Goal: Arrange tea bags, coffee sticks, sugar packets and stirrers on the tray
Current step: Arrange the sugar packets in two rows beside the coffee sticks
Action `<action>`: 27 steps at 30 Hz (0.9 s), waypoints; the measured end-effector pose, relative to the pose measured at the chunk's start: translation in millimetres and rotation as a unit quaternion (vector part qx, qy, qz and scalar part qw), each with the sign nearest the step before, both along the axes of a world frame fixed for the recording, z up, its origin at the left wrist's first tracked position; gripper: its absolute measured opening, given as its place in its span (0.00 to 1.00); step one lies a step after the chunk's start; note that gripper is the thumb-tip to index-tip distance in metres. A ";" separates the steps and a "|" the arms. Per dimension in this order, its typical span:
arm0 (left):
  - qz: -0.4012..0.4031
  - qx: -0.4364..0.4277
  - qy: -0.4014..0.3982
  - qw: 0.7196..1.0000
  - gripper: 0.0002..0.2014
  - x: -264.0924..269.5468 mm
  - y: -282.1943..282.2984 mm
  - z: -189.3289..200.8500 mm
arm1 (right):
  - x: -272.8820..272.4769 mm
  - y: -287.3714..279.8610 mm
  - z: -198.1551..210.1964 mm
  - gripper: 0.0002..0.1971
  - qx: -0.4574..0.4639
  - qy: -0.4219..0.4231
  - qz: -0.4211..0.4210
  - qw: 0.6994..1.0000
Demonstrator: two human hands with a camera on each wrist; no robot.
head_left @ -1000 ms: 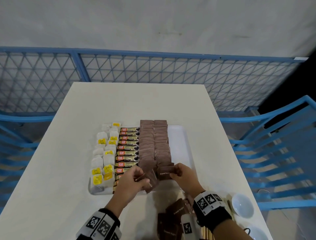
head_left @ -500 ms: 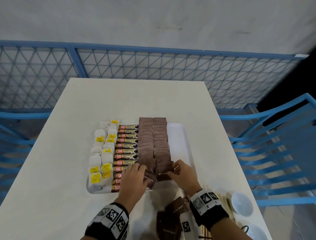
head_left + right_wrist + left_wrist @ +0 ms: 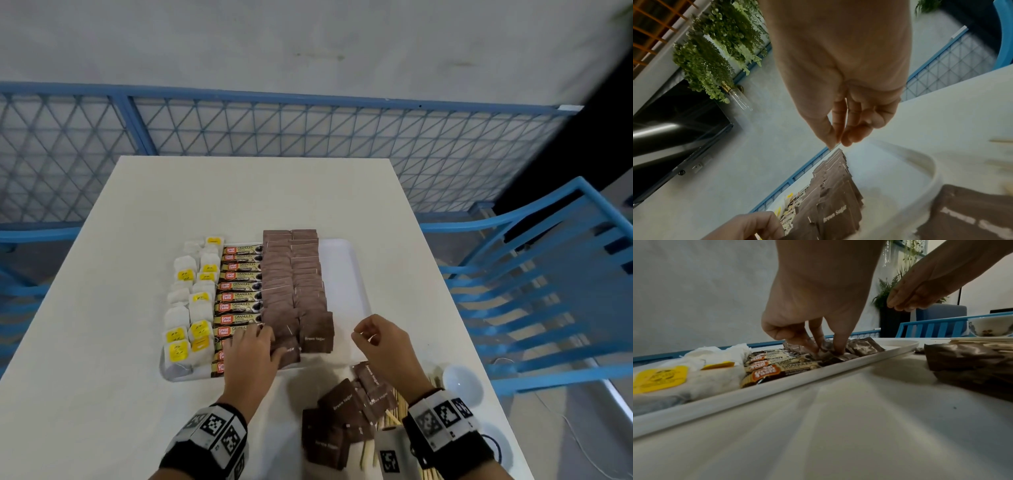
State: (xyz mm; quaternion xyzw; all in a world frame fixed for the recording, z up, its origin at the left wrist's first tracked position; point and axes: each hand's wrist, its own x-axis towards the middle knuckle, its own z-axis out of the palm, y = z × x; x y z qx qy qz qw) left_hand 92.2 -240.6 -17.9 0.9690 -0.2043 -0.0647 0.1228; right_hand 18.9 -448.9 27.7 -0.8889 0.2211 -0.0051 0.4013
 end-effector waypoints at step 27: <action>-0.108 -0.085 0.246 0.960 0.16 -58.0 -61.9 -4.7 | -28.9 -4.4 -32.8 0.22 -0.180 0.223 0.007 0.958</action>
